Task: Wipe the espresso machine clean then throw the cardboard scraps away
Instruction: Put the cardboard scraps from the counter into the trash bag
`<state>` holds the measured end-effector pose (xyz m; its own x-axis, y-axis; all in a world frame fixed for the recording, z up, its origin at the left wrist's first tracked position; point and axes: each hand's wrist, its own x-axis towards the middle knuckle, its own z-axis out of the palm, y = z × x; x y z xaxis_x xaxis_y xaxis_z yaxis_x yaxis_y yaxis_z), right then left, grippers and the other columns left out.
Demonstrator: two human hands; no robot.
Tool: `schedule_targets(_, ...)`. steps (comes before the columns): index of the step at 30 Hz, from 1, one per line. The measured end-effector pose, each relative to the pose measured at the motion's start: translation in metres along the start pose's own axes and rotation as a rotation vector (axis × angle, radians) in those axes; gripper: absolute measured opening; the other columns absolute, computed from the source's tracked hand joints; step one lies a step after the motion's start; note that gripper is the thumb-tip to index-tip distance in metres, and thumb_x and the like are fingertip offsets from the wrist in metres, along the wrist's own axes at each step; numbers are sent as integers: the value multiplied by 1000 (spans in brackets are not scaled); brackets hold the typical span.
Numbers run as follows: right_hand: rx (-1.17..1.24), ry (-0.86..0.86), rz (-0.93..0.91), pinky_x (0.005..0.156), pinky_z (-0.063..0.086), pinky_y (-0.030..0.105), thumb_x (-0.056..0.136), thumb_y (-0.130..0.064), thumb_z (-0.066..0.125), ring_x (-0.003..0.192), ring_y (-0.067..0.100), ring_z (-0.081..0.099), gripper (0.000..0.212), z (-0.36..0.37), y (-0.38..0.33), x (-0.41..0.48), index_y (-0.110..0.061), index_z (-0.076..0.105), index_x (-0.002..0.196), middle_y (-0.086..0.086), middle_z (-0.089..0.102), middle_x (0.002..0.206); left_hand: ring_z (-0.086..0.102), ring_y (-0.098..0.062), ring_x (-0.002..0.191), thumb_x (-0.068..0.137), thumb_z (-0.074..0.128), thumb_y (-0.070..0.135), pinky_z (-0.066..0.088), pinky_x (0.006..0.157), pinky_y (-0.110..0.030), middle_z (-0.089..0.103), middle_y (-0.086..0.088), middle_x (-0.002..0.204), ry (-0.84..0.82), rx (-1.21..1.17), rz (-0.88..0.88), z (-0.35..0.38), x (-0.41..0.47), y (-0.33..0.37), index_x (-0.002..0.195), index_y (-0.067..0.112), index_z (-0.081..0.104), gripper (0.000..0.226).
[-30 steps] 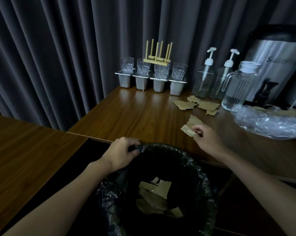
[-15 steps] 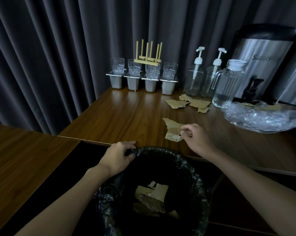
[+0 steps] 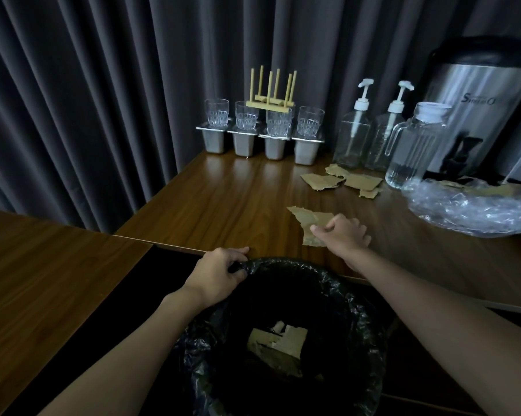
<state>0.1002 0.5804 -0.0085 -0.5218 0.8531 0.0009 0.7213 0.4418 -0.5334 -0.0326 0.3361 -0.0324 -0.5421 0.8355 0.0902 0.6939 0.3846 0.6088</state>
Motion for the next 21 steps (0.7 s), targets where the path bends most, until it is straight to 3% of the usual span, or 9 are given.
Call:
schedule_targets(3, 17, -23, 36, 101, 28, 47, 78, -47, 75, 124, 32, 37, 54, -3, -3, 3, -23, 46, 116, 5, 44, 124, 48, -9, 135, 93, 68, 16, 37, 110, -23, 53, 13, 145, -8, -8, -2, 0, 0, -1, 121, 17, 71, 28)
schedule_targets(6, 185, -2, 63, 101, 36, 44, 77, -22, 78, 117, 28, 43, 59, -4, -4, 6, -22, 39, 122, 2, 43, 121, 48, -9, 135, 93, 68, 15, 37, 109, -21, 53, 13, 145, -7, -10, 1, 0, 1, -1, 122, 16, 70, 28)
schedule_targets(8, 395, 4, 85, 88, 48, 37, 80, -7, 73, 107, 24, 51, 61, -6, -3, 9, -18, 39, 128, 8, 50, 124, 49, -9, 135, 94, 67, 15, 37, 108, -21, 53, 13, 145, -8, -19, 6, 0, 1, -2, 122, 16, 70, 28)
schedule_targets(10, 585, -19, 117, 81, 50, 31, 84, 0, 68, 106, 23, 56, 59, -9, -2, 9, -11, 43, 135, 13, 57, 123, 49, -9, 134, 93, 67, 14, 37, 106, -19, 53, 13, 145, -4, -24, 14, 0, 0, -2, 121, 15, 70, 28)
schedule_targets(14, 867, -77, 166, 93, 54, 40, 87, 4, 64, 104, 25, 63, 36, -25, -5, 2, 0, 60, 123, 18, 63, 121, 50, -9, 133, 92, 68, 14, 39, 108, -23, 56, 10, 142, -22, -32, 25, -3, 2, -4, 115, 17, 74, 24)
schedule_targets(17, 898, -299, 96, 89, 55, 42, 89, -1, 63, 103, 27, 64, 23, -43, -8, -15, -4, 66, 112, 17, 65, 115, 52, -10, 132, 92, 69, 15, 42, 109, -29, 57, 10, 142, -37, -18, 22, -6, 3, -4, 114, 18, 74, 23)
schedule_targets(19, 842, -529, 2, 89, 55, 41, 91, -5, 62, 103, 28, 66, 21, -50, -8, -24, -4, 66, 111, 16, 68, 111, 52, -10, 131, 92, 69, 14, 41, 109, -29, 58, 9, 141, -38, -12, 22, -7, 3, -3, 113, 18, 75, 22)
schedule_targets(21, 762, -639, -81, 90, 55, 39, 93, -11, 62, 101, 27, 69, 22, -51, -5, -24, -3, 65, 113, 15, 71, 108, 51, -10, 132, 92, 69, 15, 40, 110, -29, 59, 8, 140, -38, -17, 16, -7, 4, -2, 111, 19, 75, 20)
